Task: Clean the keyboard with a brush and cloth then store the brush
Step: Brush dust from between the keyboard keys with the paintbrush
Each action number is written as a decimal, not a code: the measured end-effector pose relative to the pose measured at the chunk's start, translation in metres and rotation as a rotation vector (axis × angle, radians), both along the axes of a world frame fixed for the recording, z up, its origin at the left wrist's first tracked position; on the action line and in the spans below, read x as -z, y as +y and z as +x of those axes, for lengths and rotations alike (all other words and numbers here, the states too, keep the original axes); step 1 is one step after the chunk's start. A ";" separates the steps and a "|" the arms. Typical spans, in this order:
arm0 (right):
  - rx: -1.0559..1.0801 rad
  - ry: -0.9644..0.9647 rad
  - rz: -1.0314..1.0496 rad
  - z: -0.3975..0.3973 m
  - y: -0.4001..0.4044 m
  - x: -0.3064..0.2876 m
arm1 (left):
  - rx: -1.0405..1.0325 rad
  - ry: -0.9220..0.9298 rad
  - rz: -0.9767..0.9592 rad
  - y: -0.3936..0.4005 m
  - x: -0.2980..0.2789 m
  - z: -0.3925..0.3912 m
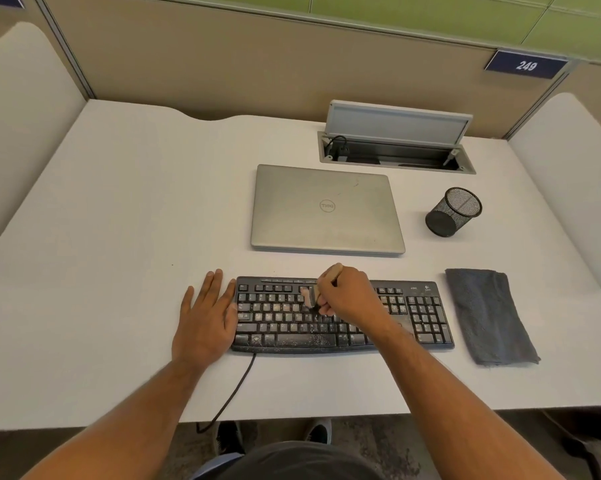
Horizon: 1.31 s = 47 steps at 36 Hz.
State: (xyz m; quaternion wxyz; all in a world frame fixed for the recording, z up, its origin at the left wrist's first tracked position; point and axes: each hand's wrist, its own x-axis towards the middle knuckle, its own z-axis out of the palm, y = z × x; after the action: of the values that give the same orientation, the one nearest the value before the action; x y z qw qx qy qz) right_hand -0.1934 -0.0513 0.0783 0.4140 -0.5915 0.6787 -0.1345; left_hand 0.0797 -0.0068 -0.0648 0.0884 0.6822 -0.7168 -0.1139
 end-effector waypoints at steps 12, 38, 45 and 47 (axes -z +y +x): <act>-0.048 0.024 0.042 0.002 -0.003 -0.002 | -0.001 0.001 -0.002 0.001 -0.001 0.000; -0.022 -0.026 0.021 0.009 -0.002 0.003 | -0.002 -0.001 0.013 0.000 0.000 0.000; 0.001 -0.036 -0.017 0.014 -0.001 0.004 | -0.002 0.009 -0.006 0.000 0.001 0.000; -0.036 -0.006 0.030 0.014 -0.003 0.003 | -0.003 0.007 -0.010 0.000 0.001 0.000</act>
State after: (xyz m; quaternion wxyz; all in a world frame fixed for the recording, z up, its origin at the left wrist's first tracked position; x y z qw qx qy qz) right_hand -0.1795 -0.0545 0.0748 0.4275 -0.5969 0.6685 -0.1185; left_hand 0.0793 -0.0067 -0.0662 0.0945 0.6824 -0.7161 -0.1124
